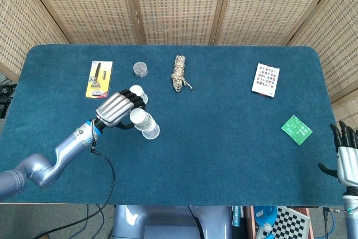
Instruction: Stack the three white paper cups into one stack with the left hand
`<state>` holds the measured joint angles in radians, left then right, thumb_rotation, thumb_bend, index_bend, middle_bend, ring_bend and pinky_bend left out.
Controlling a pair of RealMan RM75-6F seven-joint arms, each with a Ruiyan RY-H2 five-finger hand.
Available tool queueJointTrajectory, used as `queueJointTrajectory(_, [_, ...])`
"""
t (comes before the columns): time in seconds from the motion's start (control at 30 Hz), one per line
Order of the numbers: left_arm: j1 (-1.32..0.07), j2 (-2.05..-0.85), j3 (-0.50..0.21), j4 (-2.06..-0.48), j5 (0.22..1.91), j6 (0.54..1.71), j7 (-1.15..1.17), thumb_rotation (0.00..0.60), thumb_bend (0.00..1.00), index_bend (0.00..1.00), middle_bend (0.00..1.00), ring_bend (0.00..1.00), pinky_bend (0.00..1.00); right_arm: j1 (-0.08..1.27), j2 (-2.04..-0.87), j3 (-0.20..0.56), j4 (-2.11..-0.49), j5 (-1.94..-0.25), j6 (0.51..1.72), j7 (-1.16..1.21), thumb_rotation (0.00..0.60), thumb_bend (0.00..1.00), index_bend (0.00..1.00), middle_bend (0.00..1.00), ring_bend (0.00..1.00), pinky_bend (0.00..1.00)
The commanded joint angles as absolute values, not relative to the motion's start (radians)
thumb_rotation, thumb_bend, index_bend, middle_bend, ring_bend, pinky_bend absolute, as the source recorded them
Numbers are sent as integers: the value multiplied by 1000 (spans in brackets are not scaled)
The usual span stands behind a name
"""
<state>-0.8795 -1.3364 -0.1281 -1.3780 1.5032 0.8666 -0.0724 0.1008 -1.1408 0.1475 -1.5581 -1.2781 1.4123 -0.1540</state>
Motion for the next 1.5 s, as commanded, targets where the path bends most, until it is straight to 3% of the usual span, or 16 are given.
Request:
queueJointTrajectory(0.03, [-886, -1347, -122, -1371, 1502, 859, -79, 600, 228, 382, 343, 283, 241, 101, -1141, 148, -1558, -1278, 1412, -154, 600, 0, 41, 0, 0, 0])
queueJointTrajectory(0.67, [-929, -1457, -101, -1278, 1465, 787, -52, 600, 228, 382, 336, 283, 241, 104, -1140, 150, -1551, -1266, 1402, -147, 600, 0, 41, 0, 0, 0])
queueJointTrajectory(0.87, [-942, -1502, -92, -1230, 1444, 749, -31, 600, 229, 377, 261, 255, 230, 105, -1140, 152, -1546, -1261, 1398, -144, 600, 0, 41, 0, 0, 0])
queueJointTrajectory(0.97, [-949, -1515, -88, -1219, 1428, 722, -33, 600, 229, 288, 149, 194, 203, 104, -1139, 153, -1545, -1259, 1397, -141, 600, 0, 41, 0, 0, 0])
queueJointTrajectory(1.03, [-955, -1517, -85, -1215, 1421, 704, -27, 600, 229, 175, 51, 141, 177, 104, -1138, 154, -1544, -1258, 1397, -140, 600, 0, 41, 0, 0, 0])
queueJointTrajectory(1.13, [-958, -1521, -83, -1215, 1416, 696, -21, 600, 229, 108, 1, 123, 165, 105, -1138, 154, -1543, -1256, 1396, -138, 600, 0, 41, 0, 0, 0])
queueJointTrajectory(1.37, [-964, -1553, -78, -1191, 1404, 685, 2, 600, 229, 107, 2, 123, 159, 107, -1137, 157, -1538, -1251, 1390, -132, 600, 0, 41, 0, 0, 0])
queueJointTrajectory(1.5, [-970, -1559, -76, -1186, 1394, 663, -5, 600, 229, 112, 104, 153, 189, 106, -1136, 158, -1537, -1248, 1389, -128, 600, 0, 41, 0, 0, 0])
